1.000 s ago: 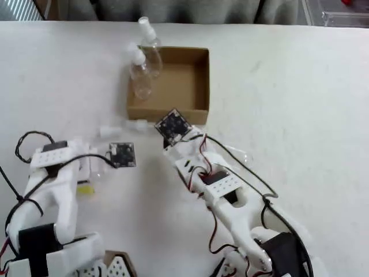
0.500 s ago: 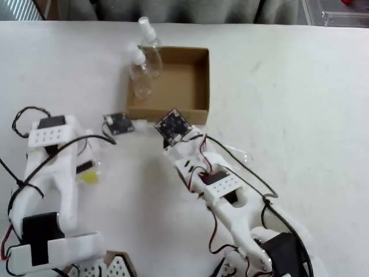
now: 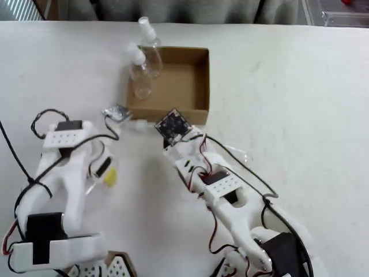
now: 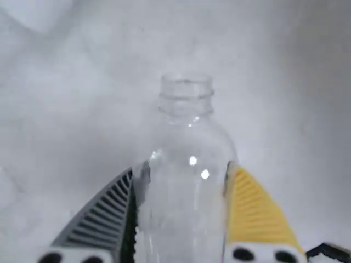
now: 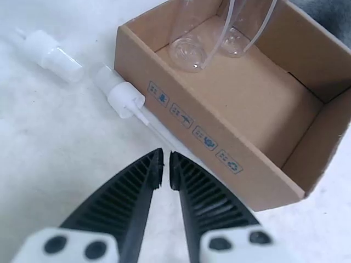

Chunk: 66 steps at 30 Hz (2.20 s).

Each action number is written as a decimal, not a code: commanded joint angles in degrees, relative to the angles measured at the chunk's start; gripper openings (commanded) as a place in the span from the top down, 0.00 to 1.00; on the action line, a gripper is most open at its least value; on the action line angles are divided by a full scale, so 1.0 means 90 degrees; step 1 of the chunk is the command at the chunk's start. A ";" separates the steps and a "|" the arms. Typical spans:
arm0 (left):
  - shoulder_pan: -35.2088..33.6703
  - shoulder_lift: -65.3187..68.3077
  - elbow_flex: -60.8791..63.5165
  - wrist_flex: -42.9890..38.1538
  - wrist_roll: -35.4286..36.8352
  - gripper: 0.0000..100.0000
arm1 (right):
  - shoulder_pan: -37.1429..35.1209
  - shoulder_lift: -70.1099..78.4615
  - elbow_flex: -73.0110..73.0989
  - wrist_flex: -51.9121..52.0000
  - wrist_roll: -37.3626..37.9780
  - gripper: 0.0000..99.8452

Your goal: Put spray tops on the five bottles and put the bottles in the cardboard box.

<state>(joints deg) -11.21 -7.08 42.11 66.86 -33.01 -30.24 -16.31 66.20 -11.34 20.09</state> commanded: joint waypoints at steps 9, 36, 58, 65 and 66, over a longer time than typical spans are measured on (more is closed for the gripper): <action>0.0112 -0.0034 0.0166 -0.0801 0.0147 0.89 | 0.0073 -0.0249 -0.0244 0.0034 -0.0020 0.98; 0.0122 0.0034 -0.0176 -0.1446 0.0215 0.67 | 0.0073 -0.0249 -0.0244 0.0034 -0.0020 0.98; 0.0396 -0.0024 -0.0029 -0.1612 0.0059 0.67 | 0.0073 -0.0269 -0.0244 0.0034 -0.0020 0.98; 0.0210 -0.0024 -0.0029 -0.1426 -0.0020 0.67 | 0.0073 -0.0249 -0.0244 0.0034 -0.0020 0.98; 0.0210 -0.0024 -0.0029 -0.1426 -0.0020 0.67 | 0.0073 -0.0249 -0.0244 0.0034 -0.0020 0.98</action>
<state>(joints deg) -8.40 -6.64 42.46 53.14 -32.31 -30.24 -16.31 66.20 -11.34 20.09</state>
